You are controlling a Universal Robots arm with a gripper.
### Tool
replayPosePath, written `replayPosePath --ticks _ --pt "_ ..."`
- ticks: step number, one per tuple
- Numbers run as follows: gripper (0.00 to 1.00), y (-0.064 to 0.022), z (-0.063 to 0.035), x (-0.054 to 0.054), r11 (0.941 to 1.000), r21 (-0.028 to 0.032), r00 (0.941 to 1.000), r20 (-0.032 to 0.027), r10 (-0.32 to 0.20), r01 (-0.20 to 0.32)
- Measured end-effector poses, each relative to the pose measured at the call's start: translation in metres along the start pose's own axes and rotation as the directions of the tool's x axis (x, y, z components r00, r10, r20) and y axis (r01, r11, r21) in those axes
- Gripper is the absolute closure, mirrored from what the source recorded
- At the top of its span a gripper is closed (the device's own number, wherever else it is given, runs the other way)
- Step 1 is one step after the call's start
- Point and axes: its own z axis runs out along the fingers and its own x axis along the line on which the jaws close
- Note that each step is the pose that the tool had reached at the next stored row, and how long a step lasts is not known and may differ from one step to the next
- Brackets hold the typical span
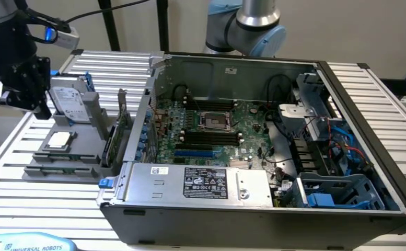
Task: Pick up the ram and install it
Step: 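Pick up the ram and move it above insertion slot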
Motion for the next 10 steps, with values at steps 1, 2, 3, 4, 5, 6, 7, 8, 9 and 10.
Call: replayPosePath --ticks 1,2,3,4,5,6,7,8,9,10 --pt "0.89 0.0005 0.0011 0.001 1.0 0.0022 1.0 0.0034 -0.003 0.003" --pt "0.89 0.0011 0.0022 0.002 1.0 0.0039 1.0 0.0077 -0.005 0.005" --pt "0.89 0.0014 0.0035 0.004 1.0 0.005 0.9999 0.0114 -0.006 0.006" --pt "0.89 0.0018 0.0052 0.006 1.0 0.0056 0.9999 0.0136 -0.006 0.006" --pt "0.89 0.002 0.007 0.007 1.0 0.0058 0.9999 0.0149 -0.006 0.006" --pt "0.89 0.0023 0.0088 0.007 1.0 0.0059 0.9999 0.0158 -0.006 0.006" --pt "0.89 0.0025 0.0106 0.008 1.0 0.0059 0.9999 0.0163 -0.006 0.006" --pt "0.88 0.0027 0.0124 0.009 1.0 0.0059 0.9998 0.0167 -0.006 0.006" --pt "0.82 0.003 0.0144 0.01 1.0 0.0058 0.9998 0.0171 -0.006 0.006" --pt "0.82 0.0033 0.0162 0.01 1.0 0.0057 0.9998 0.0171 -0.006 0.006"
